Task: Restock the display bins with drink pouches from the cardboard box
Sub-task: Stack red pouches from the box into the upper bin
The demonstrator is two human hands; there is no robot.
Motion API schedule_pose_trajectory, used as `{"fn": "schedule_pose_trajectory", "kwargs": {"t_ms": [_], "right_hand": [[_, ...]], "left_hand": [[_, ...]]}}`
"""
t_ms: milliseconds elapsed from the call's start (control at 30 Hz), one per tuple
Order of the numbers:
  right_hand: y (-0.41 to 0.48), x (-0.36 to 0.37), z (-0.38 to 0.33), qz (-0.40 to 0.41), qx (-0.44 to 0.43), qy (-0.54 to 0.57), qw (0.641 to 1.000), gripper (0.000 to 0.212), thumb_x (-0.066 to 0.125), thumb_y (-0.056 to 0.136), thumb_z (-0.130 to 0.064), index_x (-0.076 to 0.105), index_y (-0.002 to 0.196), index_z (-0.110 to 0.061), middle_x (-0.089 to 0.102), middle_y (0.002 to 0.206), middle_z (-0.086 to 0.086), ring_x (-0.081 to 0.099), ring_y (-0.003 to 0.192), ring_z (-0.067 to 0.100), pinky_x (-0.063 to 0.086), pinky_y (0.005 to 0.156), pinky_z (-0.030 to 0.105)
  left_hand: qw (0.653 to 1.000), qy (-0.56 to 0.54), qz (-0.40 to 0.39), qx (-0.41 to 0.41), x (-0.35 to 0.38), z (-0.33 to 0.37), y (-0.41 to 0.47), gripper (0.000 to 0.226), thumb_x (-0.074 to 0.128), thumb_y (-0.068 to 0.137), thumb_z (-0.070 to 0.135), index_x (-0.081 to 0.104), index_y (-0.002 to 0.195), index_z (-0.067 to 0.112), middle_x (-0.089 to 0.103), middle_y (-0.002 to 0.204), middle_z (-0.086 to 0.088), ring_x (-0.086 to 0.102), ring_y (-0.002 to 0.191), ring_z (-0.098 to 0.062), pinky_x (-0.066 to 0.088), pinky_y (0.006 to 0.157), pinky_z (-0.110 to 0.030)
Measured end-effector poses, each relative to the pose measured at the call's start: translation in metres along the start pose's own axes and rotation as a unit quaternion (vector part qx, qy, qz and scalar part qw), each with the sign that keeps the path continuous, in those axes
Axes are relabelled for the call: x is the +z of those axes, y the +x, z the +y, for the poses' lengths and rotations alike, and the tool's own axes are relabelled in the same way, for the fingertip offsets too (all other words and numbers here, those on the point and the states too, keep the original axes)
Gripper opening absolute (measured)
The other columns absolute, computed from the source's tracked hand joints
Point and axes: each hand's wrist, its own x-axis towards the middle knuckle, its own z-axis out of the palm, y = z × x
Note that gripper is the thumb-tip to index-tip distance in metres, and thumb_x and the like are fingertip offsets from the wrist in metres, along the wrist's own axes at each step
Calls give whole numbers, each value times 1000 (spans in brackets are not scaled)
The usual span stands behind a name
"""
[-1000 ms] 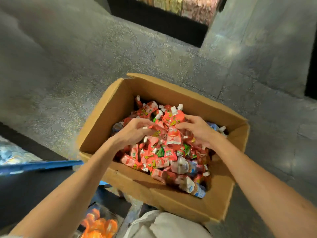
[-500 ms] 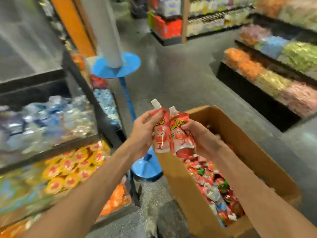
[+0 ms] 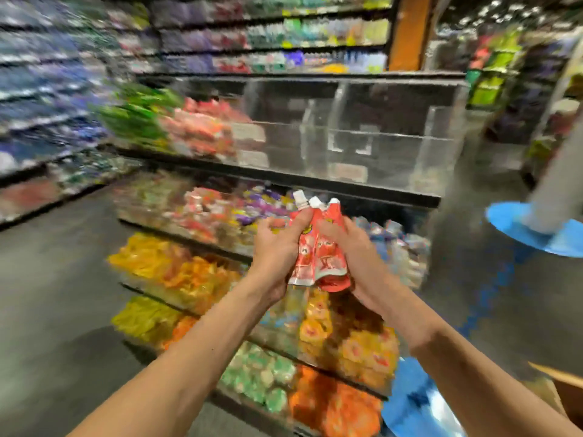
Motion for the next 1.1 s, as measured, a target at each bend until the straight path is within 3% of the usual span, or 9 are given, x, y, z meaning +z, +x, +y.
{"fn": "schedule_pose_trajectory", "kwargs": {"t_ms": [67,133,233,333,600,700,833,967,1100], "right_hand": [[24,54,9,-47,-21,-25,998,45,76,68,-20,64,111,-13,74,98,6,69,84,19,58,78,34],[47,102,15,-82,-37,-33,995,49,78,65,-11,62,111,-10,73,100,11,69,85,22,59,78,37],[79,161,15,-122,-56,-28,991,58,82,58,-9,63,113,-11,73,102,14,70,88,25,58,78,40],[107,204,14,-147,-75,-13,986,56,80,55,-5,62,109,-10,74,91,7,71,79,18,57,66,29],[191,250,29,-105,-81,-33,991,69,83,46,-21,62,109,-7,73,90,9,70,78,20,56,65,29],[232,253,36,-75,-71,-7,995,76,82,47,-20,60,117,0,72,96,18,69,79,26,57,67,34],[288,253,43,-43,-51,44,997,65,77,64,-8,55,124,4,69,94,22,69,75,27,58,64,36],[335,253,41,-52,-57,36,996,46,73,76,-7,58,120,-2,69,107,25,70,88,31,59,76,42],[373,259,37,-52,-65,47,995,50,73,69,-4,56,116,1,71,93,19,71,77,28,58,64,37]], "left_hand": [[998,14,33,45,-53,27,22,38,79,81,36,56,96,10,68,84,-13,64,74,-22,53,66,-35],[996,19,47,78,-100,54,43,32,79,81,35,59,88,10,66,80,-12,61,77,-23,52,73,-41],[995,-6,51,88,-155,88,69,26,74,87,29,58,79,12,65,74,-9,60,72,-22,52,70,-36],[995,-10,43,91,-190,114,92,24,71,90,30,59,82,11,64,81,-14,61,73,-23,51,69,-35],[996,-10,17,88,-233,138,173,24,71,90,25,73,90,2,73,96,-23,68,87,-32,54,86,-52],[994,27,2,106,-238,139,207,15,64,94,17,77,91,10,76,94,-13,71,97,-33,55,88,-47],[984,103,-80,119,-241,146,256,21,59,97,17,78,104,20,76,104,4,70,105,-13,53,96,-33],[963,199,-138,122,-251,159,311,36,67,91,31,68,126,22,72,115,10,65,110,-2,50,98,-22],[945,238,-194,109,-262,169,350,61,77,78,37,59,136,29,72,115,16,67,110,-7,53,98,-33]]}}
